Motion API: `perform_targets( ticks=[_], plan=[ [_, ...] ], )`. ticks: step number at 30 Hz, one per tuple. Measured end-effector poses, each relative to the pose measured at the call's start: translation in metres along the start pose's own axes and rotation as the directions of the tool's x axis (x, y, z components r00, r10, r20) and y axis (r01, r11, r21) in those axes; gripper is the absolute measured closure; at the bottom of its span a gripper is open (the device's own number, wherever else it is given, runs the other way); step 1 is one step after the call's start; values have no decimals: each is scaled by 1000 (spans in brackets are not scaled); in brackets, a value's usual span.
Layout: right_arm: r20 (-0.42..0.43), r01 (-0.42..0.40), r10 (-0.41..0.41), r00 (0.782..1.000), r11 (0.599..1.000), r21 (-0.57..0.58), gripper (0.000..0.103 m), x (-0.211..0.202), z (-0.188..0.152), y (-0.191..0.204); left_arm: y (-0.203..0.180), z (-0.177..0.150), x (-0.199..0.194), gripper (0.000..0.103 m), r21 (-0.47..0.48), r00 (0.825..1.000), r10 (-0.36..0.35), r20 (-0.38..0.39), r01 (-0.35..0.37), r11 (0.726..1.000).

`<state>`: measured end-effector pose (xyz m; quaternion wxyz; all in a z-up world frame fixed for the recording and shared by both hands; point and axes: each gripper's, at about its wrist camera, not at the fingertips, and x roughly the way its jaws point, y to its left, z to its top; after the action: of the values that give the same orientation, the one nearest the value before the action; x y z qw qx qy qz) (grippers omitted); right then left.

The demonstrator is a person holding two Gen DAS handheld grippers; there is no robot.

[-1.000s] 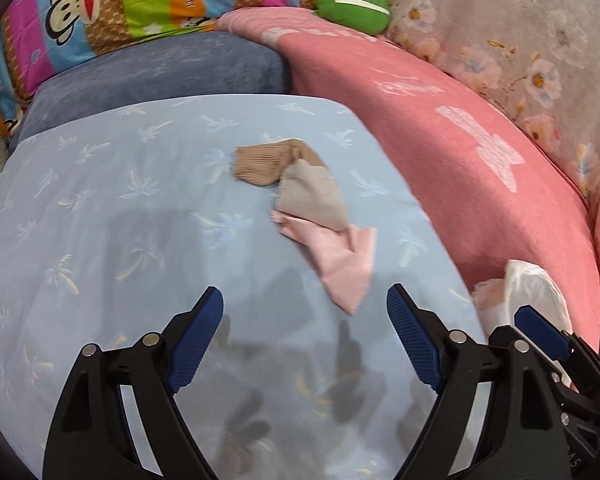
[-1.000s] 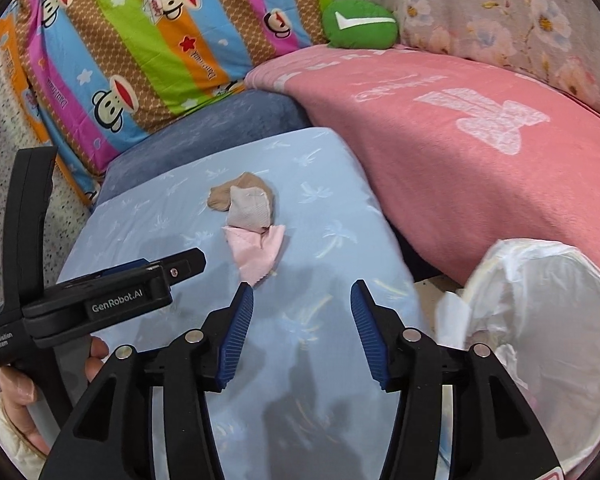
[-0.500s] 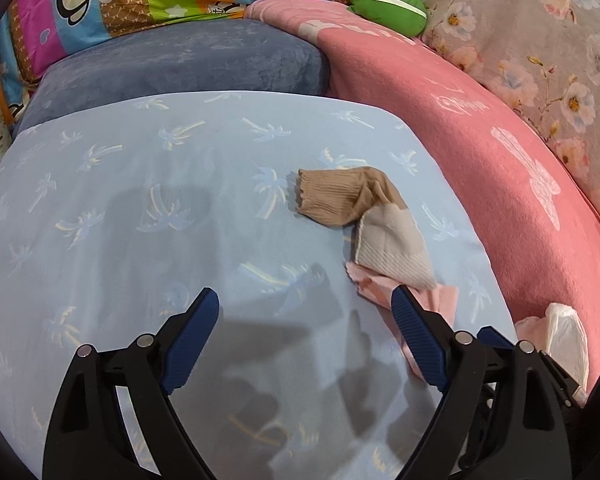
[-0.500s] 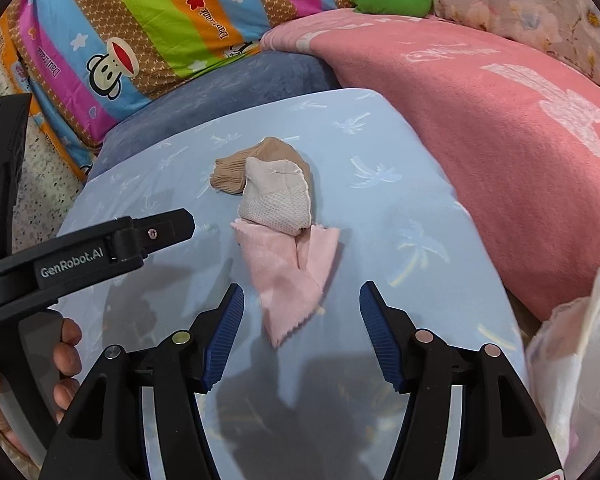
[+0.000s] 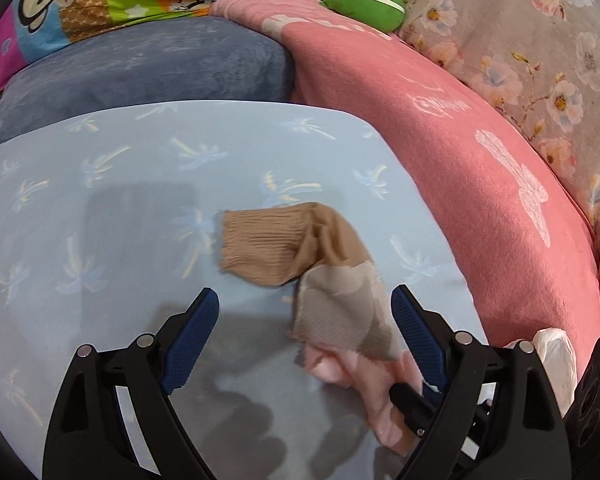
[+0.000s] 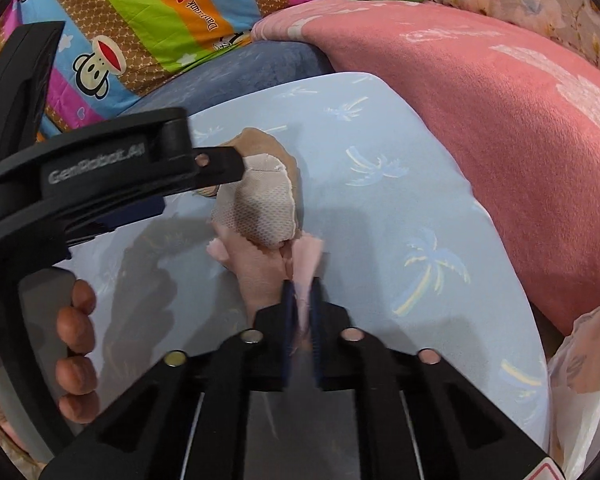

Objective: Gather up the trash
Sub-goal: 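Grasp the beige sock with the left gripper while the right grasps the pink cloth, then carry the beige sock and pink cloth over the trash bin with both grippers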

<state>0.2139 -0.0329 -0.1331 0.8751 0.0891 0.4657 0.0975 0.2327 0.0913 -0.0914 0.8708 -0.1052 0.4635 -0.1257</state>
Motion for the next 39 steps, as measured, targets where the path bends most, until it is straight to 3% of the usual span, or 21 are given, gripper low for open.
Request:
perform_targets(
  ticks=[2, 4, 7, 13, 23, 39],
  plan=[
    [1, -3, 3, 1000, 1000, 5, 101, -2, -2, -2, -5, 0, 6, 21, 12, 1000, 1, -7, -1, 1000],
    [1, -4, 4, 1000, 1000, 5, 101, -4, -4, -2, -8, -1, 13, 44, 23, 1000, -9, -27, 10, 1000],
    [-1, -12, 12, 1000, 1000, 12, 101, -7, -8, -2, -7, -5, 17, 63, 12, 998, -30, -60, 31, 999],
    [4, -23, 23, 1000, 999, 26, 101, -20, -19, -1, -9, -13, 2, 85, 12, 998, -40, -49, 41, 999],
    [72, -34, 29, 997, 997, 71, 101, -75, -37, -13, -31, -27, -39, 87, 39, 999, -45, -3, 45, 998],
    [211, 1, -33, 977, 989, 151, 101, -181, -61, -66, -103, -65, -91, 87, 175, 996, -85, 39, 77, 981]
  ],
)
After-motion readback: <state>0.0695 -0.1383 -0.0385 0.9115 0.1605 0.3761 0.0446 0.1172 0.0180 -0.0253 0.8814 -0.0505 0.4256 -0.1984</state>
